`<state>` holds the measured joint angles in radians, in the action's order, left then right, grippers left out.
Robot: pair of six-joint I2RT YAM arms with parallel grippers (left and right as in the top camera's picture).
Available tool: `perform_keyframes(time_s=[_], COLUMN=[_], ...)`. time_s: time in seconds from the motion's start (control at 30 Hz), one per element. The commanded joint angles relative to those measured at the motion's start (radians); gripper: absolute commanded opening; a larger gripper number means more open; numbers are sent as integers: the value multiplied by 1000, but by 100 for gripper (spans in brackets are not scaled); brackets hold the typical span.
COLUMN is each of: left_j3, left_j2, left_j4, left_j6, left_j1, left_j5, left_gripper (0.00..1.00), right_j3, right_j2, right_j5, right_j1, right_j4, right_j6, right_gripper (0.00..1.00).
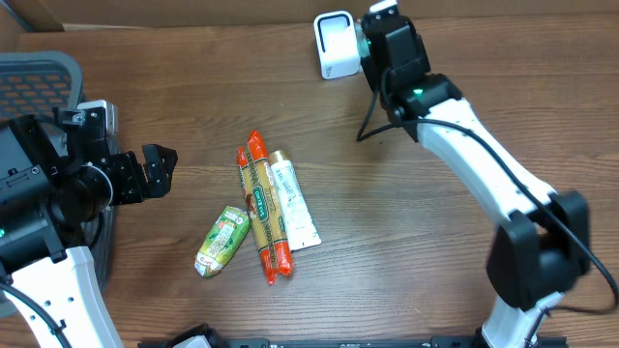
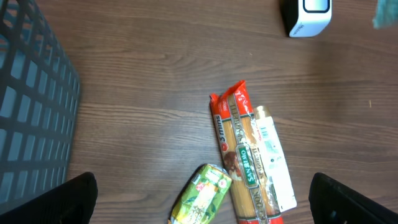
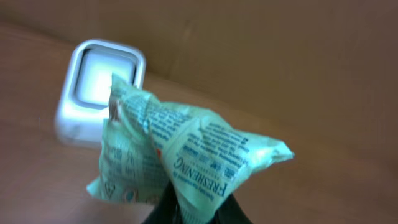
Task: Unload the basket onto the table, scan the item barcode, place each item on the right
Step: 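Hold the pouch barcode in front of the white scanner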
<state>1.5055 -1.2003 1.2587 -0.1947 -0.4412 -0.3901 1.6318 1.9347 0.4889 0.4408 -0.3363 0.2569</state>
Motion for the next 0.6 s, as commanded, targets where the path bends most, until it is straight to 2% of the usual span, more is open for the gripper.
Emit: perform_keyframes(time_s=[0.0,0.03,0.13,0.23,0.3,0.57], left_j3=[0,0,0,0,0,0], left_j2=[-2,-2,-2,-2,-2,-2], left_j4=[-3,-3,-3,-3,-3,-3], left_j6=[-23,-23,-23,-23,-23,-23], left_j1=[-5,-5,-5,-5,-5,-5], left_j5=[-18,-18,-18,-18,-18,-18], left_gripper=[99,100,100,100,100,100], right_j3=[26,26,26,26,26,26], right_j2=[66,126,208,274,301,318], right_j5=[116,116,102,43,8,-10], right_j1=[-2,-2,-2,-2,-2,-3], right_j4=[263,436,638,716,721,824], right_j6=[467,689,963,1213,1290,1320], right_gripper=[4,4,4,4,4,4])
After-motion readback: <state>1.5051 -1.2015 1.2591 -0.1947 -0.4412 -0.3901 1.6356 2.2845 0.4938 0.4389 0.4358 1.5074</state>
